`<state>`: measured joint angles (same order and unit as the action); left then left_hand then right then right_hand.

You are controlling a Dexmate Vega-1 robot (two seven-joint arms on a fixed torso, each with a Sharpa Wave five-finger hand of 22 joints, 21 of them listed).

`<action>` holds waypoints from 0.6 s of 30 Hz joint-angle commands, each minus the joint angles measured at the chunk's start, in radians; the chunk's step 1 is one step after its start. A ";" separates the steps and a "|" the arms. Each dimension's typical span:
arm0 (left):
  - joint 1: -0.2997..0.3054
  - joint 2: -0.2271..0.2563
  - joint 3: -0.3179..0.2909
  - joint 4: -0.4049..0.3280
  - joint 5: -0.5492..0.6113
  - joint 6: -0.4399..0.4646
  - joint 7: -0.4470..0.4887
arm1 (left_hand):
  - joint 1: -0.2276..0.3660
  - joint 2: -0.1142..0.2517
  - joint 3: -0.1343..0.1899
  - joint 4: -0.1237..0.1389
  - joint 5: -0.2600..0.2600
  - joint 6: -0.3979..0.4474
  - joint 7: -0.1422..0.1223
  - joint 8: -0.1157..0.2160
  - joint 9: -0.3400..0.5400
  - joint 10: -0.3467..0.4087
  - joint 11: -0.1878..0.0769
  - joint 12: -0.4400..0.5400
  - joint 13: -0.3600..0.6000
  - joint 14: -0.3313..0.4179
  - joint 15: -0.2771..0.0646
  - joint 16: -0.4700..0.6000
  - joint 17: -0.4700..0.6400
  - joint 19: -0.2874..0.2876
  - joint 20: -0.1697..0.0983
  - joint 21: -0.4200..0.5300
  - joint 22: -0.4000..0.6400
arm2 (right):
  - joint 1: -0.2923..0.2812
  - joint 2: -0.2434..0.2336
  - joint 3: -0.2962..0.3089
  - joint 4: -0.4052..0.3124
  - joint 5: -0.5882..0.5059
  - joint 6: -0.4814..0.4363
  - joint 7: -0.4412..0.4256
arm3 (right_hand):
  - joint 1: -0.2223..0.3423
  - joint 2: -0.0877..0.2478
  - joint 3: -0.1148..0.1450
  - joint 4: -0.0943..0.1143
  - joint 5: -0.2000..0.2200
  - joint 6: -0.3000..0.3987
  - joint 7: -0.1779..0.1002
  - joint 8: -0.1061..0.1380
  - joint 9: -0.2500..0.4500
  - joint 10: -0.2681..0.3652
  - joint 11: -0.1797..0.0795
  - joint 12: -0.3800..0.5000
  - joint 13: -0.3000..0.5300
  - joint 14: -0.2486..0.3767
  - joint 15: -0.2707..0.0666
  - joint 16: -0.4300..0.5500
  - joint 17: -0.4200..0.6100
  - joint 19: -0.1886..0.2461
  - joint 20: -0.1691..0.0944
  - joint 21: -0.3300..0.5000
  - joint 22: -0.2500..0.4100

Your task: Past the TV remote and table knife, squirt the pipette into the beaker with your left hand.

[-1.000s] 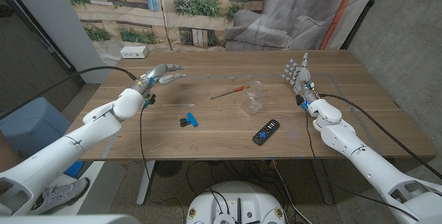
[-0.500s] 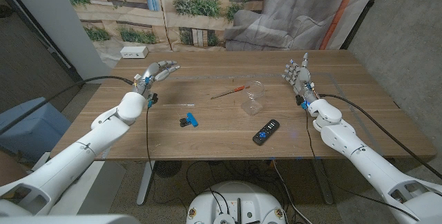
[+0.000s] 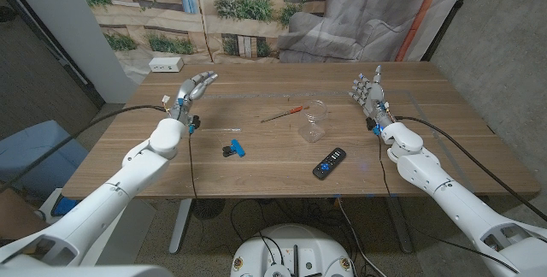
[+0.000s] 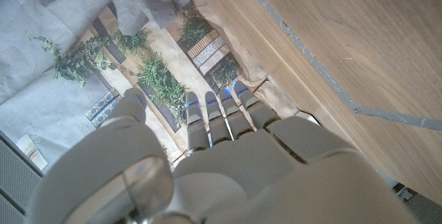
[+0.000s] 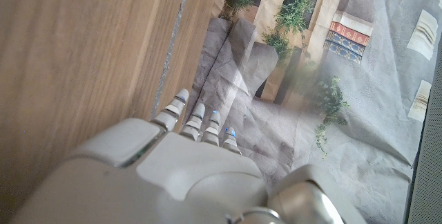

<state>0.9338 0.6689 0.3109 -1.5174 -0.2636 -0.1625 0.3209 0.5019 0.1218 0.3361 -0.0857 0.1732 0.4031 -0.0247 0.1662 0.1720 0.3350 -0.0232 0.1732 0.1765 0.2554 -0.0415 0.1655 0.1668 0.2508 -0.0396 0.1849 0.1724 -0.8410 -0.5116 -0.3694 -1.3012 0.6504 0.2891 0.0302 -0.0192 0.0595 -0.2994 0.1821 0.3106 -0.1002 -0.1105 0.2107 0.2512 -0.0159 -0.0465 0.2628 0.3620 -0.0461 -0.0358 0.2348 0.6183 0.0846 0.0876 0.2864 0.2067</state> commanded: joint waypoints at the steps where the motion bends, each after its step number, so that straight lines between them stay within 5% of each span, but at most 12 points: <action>1: 0.010 -0.054 -0.014 0.050 -0.097 -0.093 -0.016 | -0.040 0.002 -0.003 0.017 0.006 -0.040 0.001 -0.002 0.003 -0.030 0.005 0.002 0.000 -0.026 0.007 0.001 0.002 -0.022 -0.002 -0.005 0.000 | 0.000 0.001 0.000 -0.001 0.000 0.000 -0.001 | 0.000 0.058 -0.006 0.001 0.006 0.002 -0.010 0.006 0.003 -0.004 -0.003 0.003 0.003 -0.010 -0.077 0.003 0.005 0.003 0.001 0.004 0.005; 11: -0.004 -0.068 -0.008 0.087 -0.163 -0.091 -0.066 | -0.159 0.034 -0.009 0.064 0.014 -0.184 0.003 -0.003 0.001 -0.119 0.025 0.002 -0.002 -0.106 0.025 0.004 0.004 -0.099 0.002 -0.006 -0.001 | 0.000 0.001 0.000 -0.001 0.000 0.000 -0.001 | 0.000 0.059 -0.006 0.001 0.006 0.003 -0.009 0.007 0.003 0.003 -0.003 0.006 0.004 -0.009 -0.080 0.003 0.005 0.003 0.000 0.004 0.005; 18: -0.031 -0.080 0.007 0.139 -0.199 -0.121 -0.133 | -0.243 0.035 -0.010 0.100 0.020 -0.268 0.015 0.003 0.000 -0.215 0.016 -0.003 -0.003 -0.179 0.034 0.002 0.004 -0.173 0.001 -0.010 -0.002 | 0.000 0.000 0.000 -0.001 0.000 0.000 -0.001 | 0.000 0.058 -0.006 0.001 0.006 0.003 -0.009 0.007 0.003 -0.004 -0.006 0.003 0.004 -0.010 -0.079 0.003 0.005 0.003 0.000 0.004 0.005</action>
<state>0.9328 0.6111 0.3008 -1.4447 -0.3988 -0.2510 0.2663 0.2788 0.1583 0.3237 0.0042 0.1855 0.1538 -0.0118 0.1662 0.1721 0.1491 -0.0030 0.1733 0.1720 0.0971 -0.0093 0.1655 0.1669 0.0965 -0.0353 0.1774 0.1673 -0.8410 -0.5112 -0.3694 -1.3018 0.6505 0.2891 0.0297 -0.0192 0.0595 -0.2993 0.1821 0.3106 -0.1002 -0.1105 0.2107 0.2512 -0.0159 -0.0465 0.2628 0.3644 -0.0461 -0.0358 0.2348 0.6183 0.0846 0.0875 0.2864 0.2067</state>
